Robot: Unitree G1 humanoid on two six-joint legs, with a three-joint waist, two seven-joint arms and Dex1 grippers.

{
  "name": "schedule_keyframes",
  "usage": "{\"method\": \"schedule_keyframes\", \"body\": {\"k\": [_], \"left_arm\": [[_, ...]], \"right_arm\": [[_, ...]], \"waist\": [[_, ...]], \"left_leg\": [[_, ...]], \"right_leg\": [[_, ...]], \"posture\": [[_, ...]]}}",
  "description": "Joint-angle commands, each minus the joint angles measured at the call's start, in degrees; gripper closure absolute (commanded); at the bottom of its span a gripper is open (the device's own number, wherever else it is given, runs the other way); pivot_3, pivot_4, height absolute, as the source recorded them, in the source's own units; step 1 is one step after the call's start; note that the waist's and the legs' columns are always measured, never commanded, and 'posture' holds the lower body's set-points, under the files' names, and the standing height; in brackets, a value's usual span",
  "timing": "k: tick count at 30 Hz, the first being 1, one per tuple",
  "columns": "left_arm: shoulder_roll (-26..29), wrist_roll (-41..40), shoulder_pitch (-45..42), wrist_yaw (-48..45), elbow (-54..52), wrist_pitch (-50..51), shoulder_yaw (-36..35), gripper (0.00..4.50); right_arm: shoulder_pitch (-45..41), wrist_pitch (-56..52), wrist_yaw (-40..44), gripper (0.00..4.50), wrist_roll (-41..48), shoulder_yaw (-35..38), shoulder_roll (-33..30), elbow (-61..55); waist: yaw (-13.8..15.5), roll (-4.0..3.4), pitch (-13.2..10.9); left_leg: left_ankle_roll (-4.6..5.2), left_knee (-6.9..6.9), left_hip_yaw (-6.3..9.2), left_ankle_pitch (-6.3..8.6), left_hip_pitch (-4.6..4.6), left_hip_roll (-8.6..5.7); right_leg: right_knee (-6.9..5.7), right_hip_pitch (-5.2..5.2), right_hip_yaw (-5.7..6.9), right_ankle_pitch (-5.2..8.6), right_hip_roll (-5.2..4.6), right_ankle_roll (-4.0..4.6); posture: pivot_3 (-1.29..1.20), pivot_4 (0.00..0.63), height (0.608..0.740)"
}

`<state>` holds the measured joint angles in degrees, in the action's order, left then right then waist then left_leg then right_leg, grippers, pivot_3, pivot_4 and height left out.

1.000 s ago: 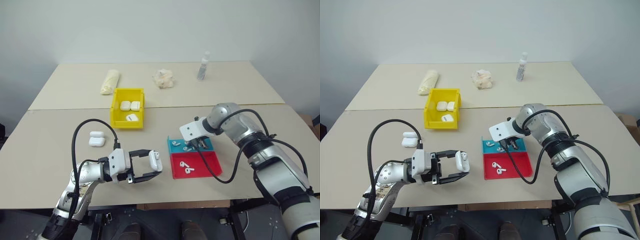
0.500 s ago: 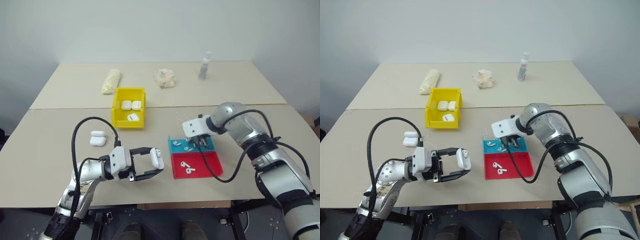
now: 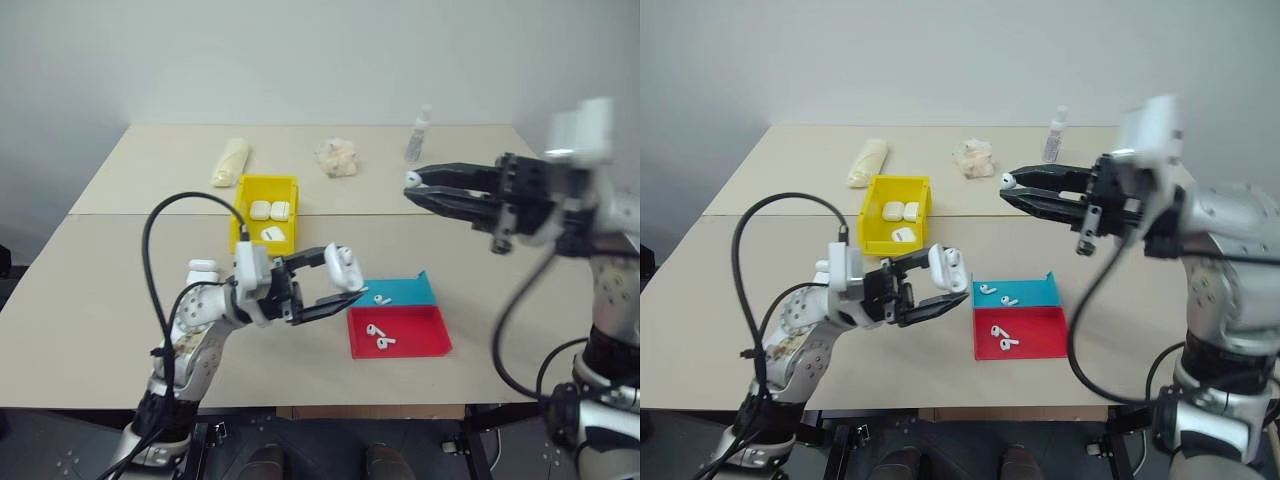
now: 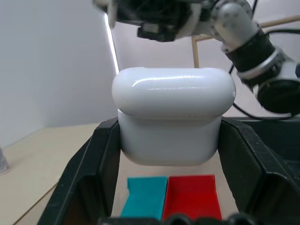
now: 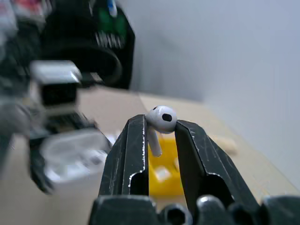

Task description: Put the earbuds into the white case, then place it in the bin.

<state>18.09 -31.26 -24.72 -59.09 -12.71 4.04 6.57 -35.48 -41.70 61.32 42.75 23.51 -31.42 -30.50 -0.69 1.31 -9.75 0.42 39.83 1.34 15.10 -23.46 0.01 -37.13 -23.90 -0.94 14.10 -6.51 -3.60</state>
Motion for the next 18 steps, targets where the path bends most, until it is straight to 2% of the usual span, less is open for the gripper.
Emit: {"method": "schedule_keyframes", "body": {"k": [1,9,18], "left_arm": [[-2.1,-0.9,-2.47,-0.68,0.67,-0.96,0.63,1.72],[-5.0,-0.22,-4.41,-1.04,2.49,-1.43,1.45,1.72],[-4.84,0.2,-3.32,-0.04,1.56,-1.72,0.94,1.72]], "right_arm": [[4.17,-0.28,-6.63,3.61,7.64,1.16,1.03,-6.58],[9.46,2.32,-14.13,3.61,11.01,-3.74,0.58,-10.23],[12.35,5.01,-14.07,3.61,10.3,-6.92,-3.08,-9.25]], "waist": [[-0.14,-0.02,0.01],[-0.23,-0.02,0.01],[-0.05,-0.02,0.01]], "left_leg": [[0.0,0.0,-0.02,0.0,0.02,-0.02],[0.03,-0.03,-0.01,0.01,0.31,-0.01],[0.08,-0.03,0.07,0.03,0.5,-0.02]], "right_leg": [[0.0,0.01,-0.03,0.0,-0.02,0.0],[0.05,0.31,-0.03,0.01,0.04,0.0],[0.26,0.63,0.1,0.01,0.03,0.0]], "posture": [[0.0,0.15,0.74],[0.0,0.15,0.74],[0.0,0.15,0.74]]}}
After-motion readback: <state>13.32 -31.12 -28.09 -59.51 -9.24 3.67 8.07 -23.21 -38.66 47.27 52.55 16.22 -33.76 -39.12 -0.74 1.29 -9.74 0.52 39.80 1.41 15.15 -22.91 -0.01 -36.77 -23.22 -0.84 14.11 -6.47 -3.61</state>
